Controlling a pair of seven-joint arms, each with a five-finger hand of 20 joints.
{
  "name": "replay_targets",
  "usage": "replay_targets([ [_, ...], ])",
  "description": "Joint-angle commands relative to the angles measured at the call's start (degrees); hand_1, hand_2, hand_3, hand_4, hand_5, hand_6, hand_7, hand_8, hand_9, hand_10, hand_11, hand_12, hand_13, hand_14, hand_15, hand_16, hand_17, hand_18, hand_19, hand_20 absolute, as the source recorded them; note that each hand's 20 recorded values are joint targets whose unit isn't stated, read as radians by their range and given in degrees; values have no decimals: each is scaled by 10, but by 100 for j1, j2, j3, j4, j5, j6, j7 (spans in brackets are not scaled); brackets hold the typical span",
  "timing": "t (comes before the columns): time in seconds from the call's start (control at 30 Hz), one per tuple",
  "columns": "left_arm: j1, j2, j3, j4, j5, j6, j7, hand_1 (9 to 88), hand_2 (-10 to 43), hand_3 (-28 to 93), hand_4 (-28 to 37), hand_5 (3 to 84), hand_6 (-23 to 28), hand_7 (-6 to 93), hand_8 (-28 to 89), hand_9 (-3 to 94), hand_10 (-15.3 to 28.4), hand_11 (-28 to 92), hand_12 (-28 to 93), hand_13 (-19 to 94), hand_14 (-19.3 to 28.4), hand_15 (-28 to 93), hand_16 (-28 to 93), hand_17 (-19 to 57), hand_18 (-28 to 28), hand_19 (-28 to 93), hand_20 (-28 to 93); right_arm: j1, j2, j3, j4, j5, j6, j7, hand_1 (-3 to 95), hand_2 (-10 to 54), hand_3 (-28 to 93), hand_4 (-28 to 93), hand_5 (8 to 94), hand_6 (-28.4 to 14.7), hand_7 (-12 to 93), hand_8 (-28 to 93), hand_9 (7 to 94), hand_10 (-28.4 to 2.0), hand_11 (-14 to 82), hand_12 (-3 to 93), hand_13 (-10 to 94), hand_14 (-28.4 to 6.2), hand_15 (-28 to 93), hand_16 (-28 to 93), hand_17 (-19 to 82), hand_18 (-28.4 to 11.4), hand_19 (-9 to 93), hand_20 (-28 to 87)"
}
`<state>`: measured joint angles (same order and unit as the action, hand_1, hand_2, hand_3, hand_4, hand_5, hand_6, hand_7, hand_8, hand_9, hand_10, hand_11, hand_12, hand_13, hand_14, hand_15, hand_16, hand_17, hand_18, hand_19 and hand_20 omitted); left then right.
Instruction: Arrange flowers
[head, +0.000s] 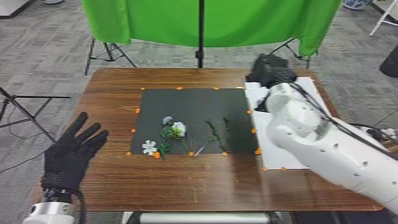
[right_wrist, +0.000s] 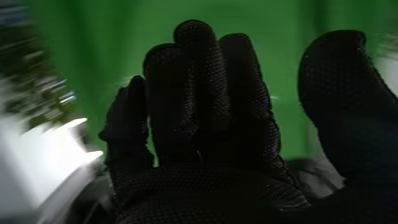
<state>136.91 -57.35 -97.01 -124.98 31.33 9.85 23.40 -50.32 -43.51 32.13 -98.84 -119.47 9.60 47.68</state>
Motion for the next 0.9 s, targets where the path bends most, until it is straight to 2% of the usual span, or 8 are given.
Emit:
replay_targets([
  [0.03, 88, 0, 48, -16, -42, 75, 61, 231, 60, 810, -264, 331, 65, 77, -93, 322, 188, 173, 86, 246, 269, 395, -70, -96, 284, 522, 46, 18, 620, 9, 646, 114, -586, 224, 345, -95, 794, -283, 625, -6, 174, -135, 653, -143, 332, 161, 559, -126, 758, 137, 196, -224, 830, 455],
  [0.1, 110, -7, 50, -27, -41, 81, 84, 232, 60, 809, -263, 332, 65, 76, -92, 322, 189, 173, 86, 246, 269, 398, -72, -96, 284, 525, 42, -28, 576, -7, 760, 202, -675, 190, 343, -95, 795, -283, 607, -1, 173, -135, 637, -144, 318, 155, 548, -128, 755, 134, 188, -225, 821, 454],
  [0.2, 63, -103, 23, -13, 16, 31, -28, 233, 60, 808, -261, 331, 65, 77, -92, 322, 188, 174, 86, 246, 270, 402, -75, -96, 284, 528, 36, -142, 463, -18, 856, 84, -838, 225, 341, -95, 795, -283, 600, 2, 173, -135, 621, -142, 306, 152, 538, -127, 752, 131, 182, -223, 813, 455],
  [0.3, 55, -129, 18, -14, 37, 14, -29, 234, 60, 807, -261, 332, 66, 77, -92, 322, 188, 176, 86, 246, 270, 403, -77, -96, 284, 530, 31, -84, 426, -242, 939, -106, -864, 178, 340, -95, 794, -283, 589, 4, 173, -136, 611, -143, 292, 148, 532, -130, 748, 125, 179, -221, 806, 454],
  [0.67, -66, -306, -19, 17, 154, -76, -253, 235, 58, 810, -261, 331, 66, 80, -94, 320, 189, 184, 83, 243, 270, 410, -81, -99, 284, 540, 11, 72, 78, -640, 1336, -230, -1077, 280, 338, -95, 801, -283, 543, 12, 170, -141, 603, -141, 291, 151, 533, -127, 748, 117, 175, -225, 800, 456],
  [0.77, -118, -348, -41, 28, 206, -128, -313, 234, 59, 812, -261, 329, 66, 82, -93, 318, 188, 187, 83, 241, 271, 415, -82, -101, 284, 543, 6, 4, 9, -592, 1465, -94, -1092, 381, 347, -95, 804, -283, 551, 17, 172, -141, 604, -142, 291, 150, 533, -127, 748, 116, 175, -226, 799, 457],
  [0.8, -90, -288, -25, 23, 165, -95, -247, 235, 59, 812, -262, 328, 66, 83, -94, 317, 189, 188, 82, 239, 271, 418, -83, -102, 284, 546, 3, -9, -35, -571, 1526, -122, -1158, 387, 355, -95, 805, -283, 559, 20, 176, -141, 607, -142, 290, 149, 534, -127, 747, 116, 177, -227, 799, 457],
  [0.9, -87, -345, -51, 22, 194, -112, -295, 234, 59, 812, -261, 327, 66, 85, -95, 316, 190, 190, 81, 239, 272, 421, -86, -102, 284, 549, -4, -42, -112, -618, 1693, -216, -1169, 373, 399, -95, 802, -282, 608, 30, 184, -145, 656, -120, 294, 151, 576, -108, 727, 122, 193, -223, 803, 455],
])
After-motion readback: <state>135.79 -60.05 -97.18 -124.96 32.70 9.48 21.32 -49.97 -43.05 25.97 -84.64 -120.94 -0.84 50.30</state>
